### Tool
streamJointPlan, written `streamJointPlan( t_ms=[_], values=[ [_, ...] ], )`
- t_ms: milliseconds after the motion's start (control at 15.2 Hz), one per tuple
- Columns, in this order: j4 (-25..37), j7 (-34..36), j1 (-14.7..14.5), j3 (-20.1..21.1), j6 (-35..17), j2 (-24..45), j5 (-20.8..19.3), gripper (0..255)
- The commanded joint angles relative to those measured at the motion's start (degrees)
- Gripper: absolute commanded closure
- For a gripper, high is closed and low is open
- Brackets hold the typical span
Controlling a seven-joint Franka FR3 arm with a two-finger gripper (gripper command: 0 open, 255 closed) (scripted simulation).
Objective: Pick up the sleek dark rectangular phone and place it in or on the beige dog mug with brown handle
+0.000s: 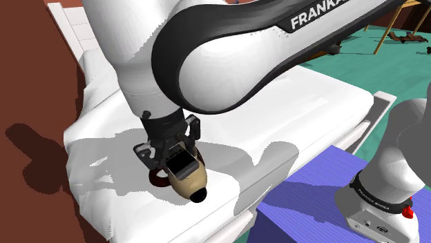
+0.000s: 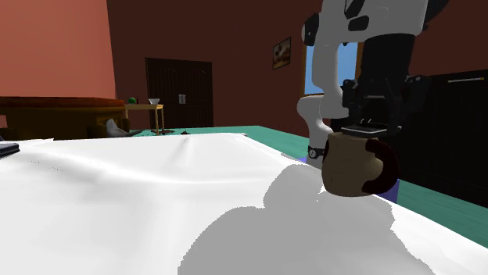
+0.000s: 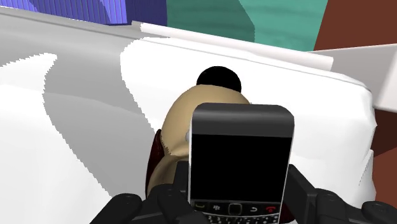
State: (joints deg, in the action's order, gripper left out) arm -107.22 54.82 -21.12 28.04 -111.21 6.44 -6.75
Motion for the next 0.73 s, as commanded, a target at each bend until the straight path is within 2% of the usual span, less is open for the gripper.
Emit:
streamJointPlan(
  t_ms=[0, 330, 396, 660],
  values=[
    [-0.2, 0.05, 0.0, -0.01, -0.2, 0.12, -0.04, 255],
    [-0.2, 0.05, 0.0, 0.0, -0.2, 0.12, -0.04, 255],
    [-0.19, 0.06, -0.01, 0.0, -0.19, 0.12, -0.05, 0],
    [-0.19, 0.04, 0.0, -0.01, -0.2, 0.13, -0.05, 0]
  ],
)
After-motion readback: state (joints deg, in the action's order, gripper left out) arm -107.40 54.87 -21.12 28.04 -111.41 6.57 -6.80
